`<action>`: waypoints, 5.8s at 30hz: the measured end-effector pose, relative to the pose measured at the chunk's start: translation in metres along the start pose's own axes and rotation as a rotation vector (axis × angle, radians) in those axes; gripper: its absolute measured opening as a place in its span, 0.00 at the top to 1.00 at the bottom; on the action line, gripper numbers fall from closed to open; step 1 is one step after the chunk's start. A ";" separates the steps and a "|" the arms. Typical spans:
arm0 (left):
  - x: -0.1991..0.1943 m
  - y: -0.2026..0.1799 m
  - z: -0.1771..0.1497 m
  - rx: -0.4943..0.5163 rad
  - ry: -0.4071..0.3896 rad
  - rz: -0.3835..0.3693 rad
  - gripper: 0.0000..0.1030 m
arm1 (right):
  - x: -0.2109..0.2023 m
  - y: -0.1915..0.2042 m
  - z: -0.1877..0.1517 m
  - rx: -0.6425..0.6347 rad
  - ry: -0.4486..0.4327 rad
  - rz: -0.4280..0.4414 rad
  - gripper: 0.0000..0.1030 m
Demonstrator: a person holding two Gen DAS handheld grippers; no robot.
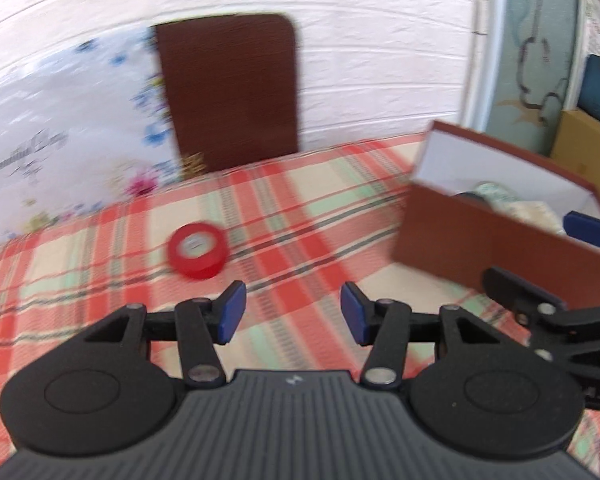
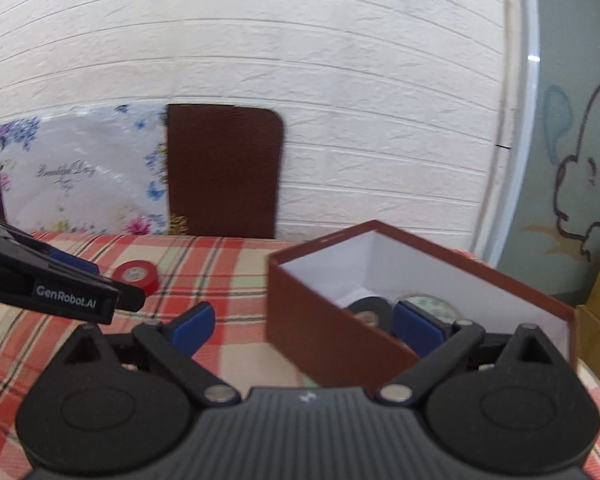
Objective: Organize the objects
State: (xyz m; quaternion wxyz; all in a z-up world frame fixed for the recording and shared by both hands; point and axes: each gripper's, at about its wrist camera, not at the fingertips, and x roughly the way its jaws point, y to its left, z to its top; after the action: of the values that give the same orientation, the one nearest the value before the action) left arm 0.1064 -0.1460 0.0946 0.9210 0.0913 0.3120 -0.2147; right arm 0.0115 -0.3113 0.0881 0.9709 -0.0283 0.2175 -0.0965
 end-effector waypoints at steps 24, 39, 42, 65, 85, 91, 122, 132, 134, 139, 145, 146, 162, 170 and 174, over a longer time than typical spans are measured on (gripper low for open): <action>0.030 0.181 -0.084 -0.194 0.038 0.301 0.43 | 0.068 0.138 -0.023 -0.120 0.312 0.230 0.04; 0.046 0.201 -0.099 -0.260 -0.087 0.288 0.24 | 0.145 0.168 -0.026 -0.068 0.316 0.245 0.00; 0.045 0.201 -0.100 -0.261 -0.089 0.287 0.23 | 0.165 0.173 -0.019 -0.068 0.289 0.236 0.00; 0.047 0.201 -0.099 -0.262 -0.086 0.283 0.20 | 0.184 0.177 -0.011 -0.104 0.243 0.300 0.25; 0.019 0.160 -0.104 -0.242 0.025 0.175 0.19 | 0.013 0.113 -0.091 -0.092 0.254 0.308 0.15; -0.001 0.098 -0.090 -0.261 0.136 -0.176 0.27 | 0.011 0.109 -0.094 -0.086 0.249 0.320 0.14; 0.004 -0.080 0.058 0.054 0.023 -0.325 0.71 | -0.005 0.021 -0.026 -0.082 -0.082 0.100 0.26; 0.074 -0.149 0.102 0.137 0.005 -0.367 0.71 | 0.046 -0.058 0.002 0.031 -0.051 -0.067 0.25; 0.086 -0.156 0.102 0.146 -0.007 -0.321 0.70 | 0.065 -0.065 0.002 0.064 -0.012 -0.081 0.24; 0.079 -0.158 0.099 0.216 -0.029 -0.198 0.61 | 0.080 -0.072 -0.004 0.131 0.019 -0.086 0.14; 0.047 -0.145 0.087 0.270 -0.103 -0.080 0.51 | 0.046 -0.070 -0.019 0.161 -0.008 -0.103 0.12; 0.041 -0.142 0.084 0.265 -0.108 -0.073 0.50 | 0.038 -0.070 -0.022 0.175 -0.013 -0.106 0.11; -0.030 -0.122 0.041 0.259 -0.164 -0.029 0.30 | -0.053 -0.099 -0.030 0.407 -0.072 -0.118 0.00; -0.057 -0.109 0.013 0.245 -0.166 -0.019 0.16 | -0.078 -0.098 -0.034 0.495 -0.050 -0.098 0.00; -0.064 -0.102 -0.003 0.236 -0.157 -0.014 0.08 | -0.091 -0.091 -0.038 0.515 -0.060 -0.093 0.00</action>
State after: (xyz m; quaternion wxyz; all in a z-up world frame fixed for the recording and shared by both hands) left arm 0.0131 -0.2147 0.1279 0.9239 0.1799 0.2123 -0.2628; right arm -0.1008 -0.3828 0.1007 0.9467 0.2067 0.1551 -0.1923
